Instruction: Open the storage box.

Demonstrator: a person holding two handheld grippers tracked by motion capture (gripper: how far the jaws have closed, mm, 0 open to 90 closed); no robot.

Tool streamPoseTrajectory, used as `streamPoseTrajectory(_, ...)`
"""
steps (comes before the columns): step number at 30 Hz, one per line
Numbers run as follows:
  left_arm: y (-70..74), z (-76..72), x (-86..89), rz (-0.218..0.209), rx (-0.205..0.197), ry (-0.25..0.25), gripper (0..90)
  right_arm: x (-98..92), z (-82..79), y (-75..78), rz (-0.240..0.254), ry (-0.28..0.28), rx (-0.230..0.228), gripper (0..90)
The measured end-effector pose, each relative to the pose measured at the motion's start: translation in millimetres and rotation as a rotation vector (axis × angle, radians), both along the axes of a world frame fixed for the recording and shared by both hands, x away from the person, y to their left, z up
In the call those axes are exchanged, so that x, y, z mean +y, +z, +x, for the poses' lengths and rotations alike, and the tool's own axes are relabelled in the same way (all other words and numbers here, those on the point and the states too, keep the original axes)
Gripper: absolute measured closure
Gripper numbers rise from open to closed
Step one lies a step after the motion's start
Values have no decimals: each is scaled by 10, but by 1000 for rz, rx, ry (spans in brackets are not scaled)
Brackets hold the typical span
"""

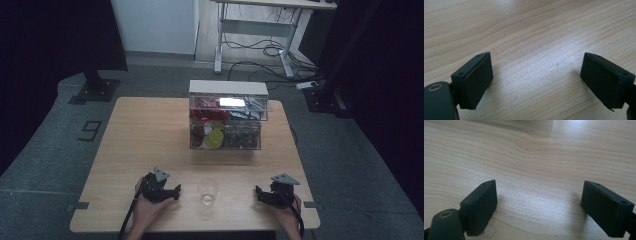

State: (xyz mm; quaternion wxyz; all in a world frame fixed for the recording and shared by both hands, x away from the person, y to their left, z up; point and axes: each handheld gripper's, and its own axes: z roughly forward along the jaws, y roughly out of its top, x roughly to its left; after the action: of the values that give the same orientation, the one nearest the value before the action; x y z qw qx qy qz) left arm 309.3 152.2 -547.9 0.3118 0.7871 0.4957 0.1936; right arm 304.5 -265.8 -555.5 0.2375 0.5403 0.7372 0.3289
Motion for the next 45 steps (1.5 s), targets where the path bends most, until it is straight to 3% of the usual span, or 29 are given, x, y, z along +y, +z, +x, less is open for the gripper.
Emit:
streamPoseTrajectory(25,11,-82,88,-20,-28,35,293,-12,-2,1,2,-27,-2,153)
streamPoseTrajectory(35,51,-128,100,-50,-45,16,408,-13,-3,1,3,-26,-2,156)
streamPoseTrajectory(39,83,-170,101,-61,-70,15,464,-14,-2,1,3,-25,-2,157)
streamPoseTrajectory(45,162,-267,104,-77,-175,26,552,-32,4,1,6,-22,-1,159)
